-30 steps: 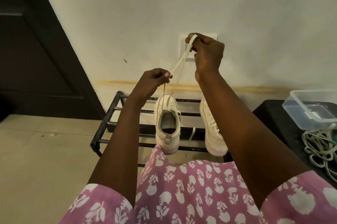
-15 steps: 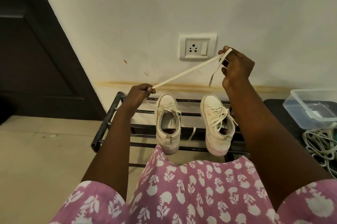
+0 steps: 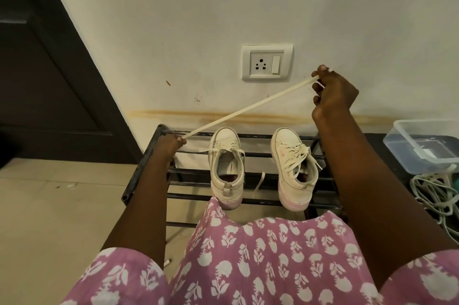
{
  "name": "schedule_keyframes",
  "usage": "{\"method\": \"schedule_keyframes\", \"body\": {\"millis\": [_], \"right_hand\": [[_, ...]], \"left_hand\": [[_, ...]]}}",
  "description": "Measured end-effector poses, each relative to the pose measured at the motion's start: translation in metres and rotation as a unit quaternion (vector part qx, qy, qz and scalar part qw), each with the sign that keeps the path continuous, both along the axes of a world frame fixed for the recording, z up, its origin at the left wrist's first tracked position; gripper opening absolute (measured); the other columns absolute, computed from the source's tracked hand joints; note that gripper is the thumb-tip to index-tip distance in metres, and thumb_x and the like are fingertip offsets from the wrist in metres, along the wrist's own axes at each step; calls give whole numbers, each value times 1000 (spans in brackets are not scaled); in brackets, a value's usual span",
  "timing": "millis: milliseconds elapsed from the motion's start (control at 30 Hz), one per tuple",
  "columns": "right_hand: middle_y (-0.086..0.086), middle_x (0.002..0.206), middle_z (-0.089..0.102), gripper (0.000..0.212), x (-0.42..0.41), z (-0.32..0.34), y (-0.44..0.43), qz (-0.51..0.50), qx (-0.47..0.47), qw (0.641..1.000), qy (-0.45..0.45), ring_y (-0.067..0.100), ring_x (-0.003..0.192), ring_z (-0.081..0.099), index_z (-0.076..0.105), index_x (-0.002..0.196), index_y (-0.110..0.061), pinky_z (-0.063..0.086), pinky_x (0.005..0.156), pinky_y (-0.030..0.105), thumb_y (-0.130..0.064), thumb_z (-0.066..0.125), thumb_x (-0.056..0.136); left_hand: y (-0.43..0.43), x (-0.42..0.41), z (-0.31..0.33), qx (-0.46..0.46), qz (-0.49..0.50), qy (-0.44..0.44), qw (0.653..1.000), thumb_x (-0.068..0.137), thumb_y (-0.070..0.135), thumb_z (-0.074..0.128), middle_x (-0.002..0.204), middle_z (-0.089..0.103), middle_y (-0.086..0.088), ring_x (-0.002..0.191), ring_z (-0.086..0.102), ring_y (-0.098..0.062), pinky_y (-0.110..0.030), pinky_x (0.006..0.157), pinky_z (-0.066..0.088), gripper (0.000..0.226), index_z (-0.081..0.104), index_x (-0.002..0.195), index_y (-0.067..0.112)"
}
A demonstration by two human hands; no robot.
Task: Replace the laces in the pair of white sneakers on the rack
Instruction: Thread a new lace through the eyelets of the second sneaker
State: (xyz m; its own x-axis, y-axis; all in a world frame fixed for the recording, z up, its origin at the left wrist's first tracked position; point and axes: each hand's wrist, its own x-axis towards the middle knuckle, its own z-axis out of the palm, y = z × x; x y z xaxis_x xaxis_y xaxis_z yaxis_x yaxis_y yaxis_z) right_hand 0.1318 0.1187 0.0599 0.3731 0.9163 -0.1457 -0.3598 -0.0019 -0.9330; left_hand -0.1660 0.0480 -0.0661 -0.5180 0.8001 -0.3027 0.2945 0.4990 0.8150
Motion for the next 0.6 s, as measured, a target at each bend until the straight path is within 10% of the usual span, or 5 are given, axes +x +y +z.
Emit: {"method": "schedule_keyframes", "body": {"millis": [133,267,467,600], "right_hand": [[-2,72,60,10,1,3,0,-15,-1,1000,1,10,60,48,67,74,-17,35,56,21,-11,73,78],[0,69,60,12,-8,-1,-6,41,21,998,-45,10,58,48,70,76,-15,33,49,19,-3,74,75],[-1,71,64,13,-48,-8,-19,147,63,978,-137,6,56,55,72,90,-4,39,47,11,-12,73,80],[8,93,70,27,-78,-11,-30,245,94,951,-163,11,87,64,69,104,3,48,84,20,-10,71,81]], "left_hand": [[-3,-3,-3,-44,33,-11,998,95,6,48,132,53,-22,85,56,-22,-22,62,40,34,53,127,-5],[-4,7,2,-93,-22,75,993,96,11,49,128,52,-29,120,48,-40,-43,98,40,35,55,122,-11],[-1,39,33,127,-124,-51,983,95,23,54,135,54,-7,126,47,-20,-27,98,34,39,53,132,11],[1,70,75,261,-189,-181,929,86,34,59,119,65,0,115,59,-13,-26,101,42,39,63,120,16]]}}
